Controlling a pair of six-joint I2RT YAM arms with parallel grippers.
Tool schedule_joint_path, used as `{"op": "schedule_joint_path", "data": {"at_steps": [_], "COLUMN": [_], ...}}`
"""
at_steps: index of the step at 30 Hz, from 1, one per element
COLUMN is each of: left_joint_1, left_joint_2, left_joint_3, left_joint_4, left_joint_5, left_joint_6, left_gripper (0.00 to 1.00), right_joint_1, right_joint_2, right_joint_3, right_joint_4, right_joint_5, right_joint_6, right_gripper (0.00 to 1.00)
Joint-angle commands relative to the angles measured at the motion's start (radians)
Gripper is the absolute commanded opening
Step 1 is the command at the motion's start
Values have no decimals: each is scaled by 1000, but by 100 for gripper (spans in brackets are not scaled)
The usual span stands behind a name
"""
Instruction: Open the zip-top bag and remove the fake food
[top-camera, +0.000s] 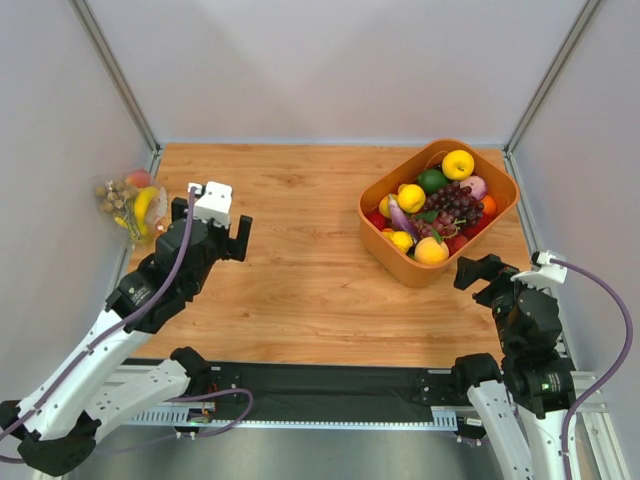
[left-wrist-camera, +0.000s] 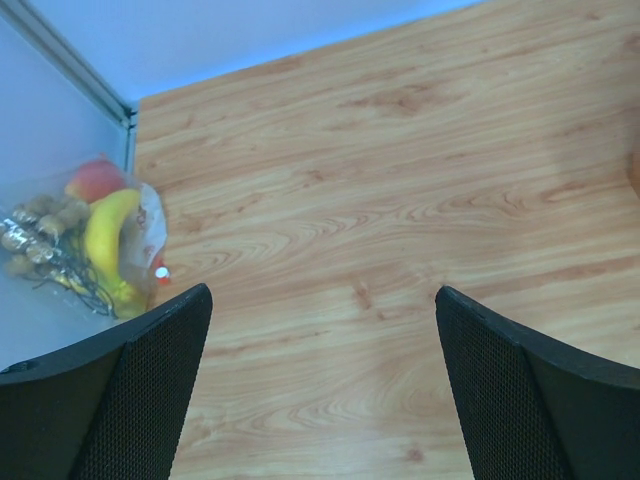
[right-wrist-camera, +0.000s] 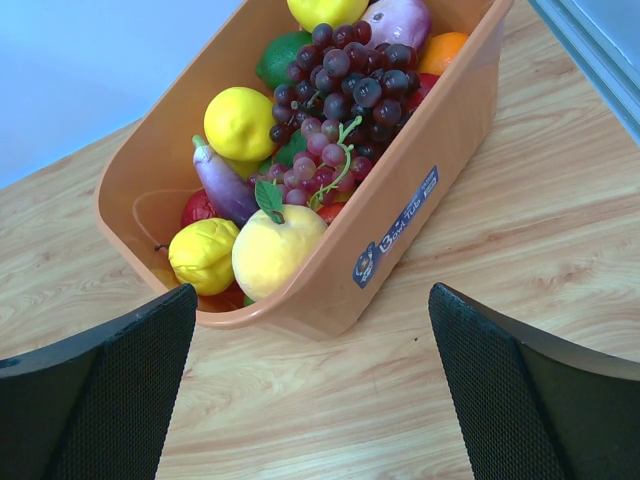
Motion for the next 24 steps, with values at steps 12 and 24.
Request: {"op": "schedule_joint_path", "data": {"at_steps": [12, 24], "left_joint_1": [474, 748], "left_joint_2": [332, 545], "left_joint_3": [106, 88], "left_joint_4": [51, 154], "left_joint_5": [544, 169], "left_joint_6": [-197, -248], "left_gripper": [99, 99], "right_joint_1": [-2, -1], "right_joint_2": [-17, -25], "right_joint_3": [-1, -4], "right_joint_4": [35, 41], "right_joint_5": [-9, -33], "right_joint_6": [-17, -18], "right_gripper": [100, 100]}}
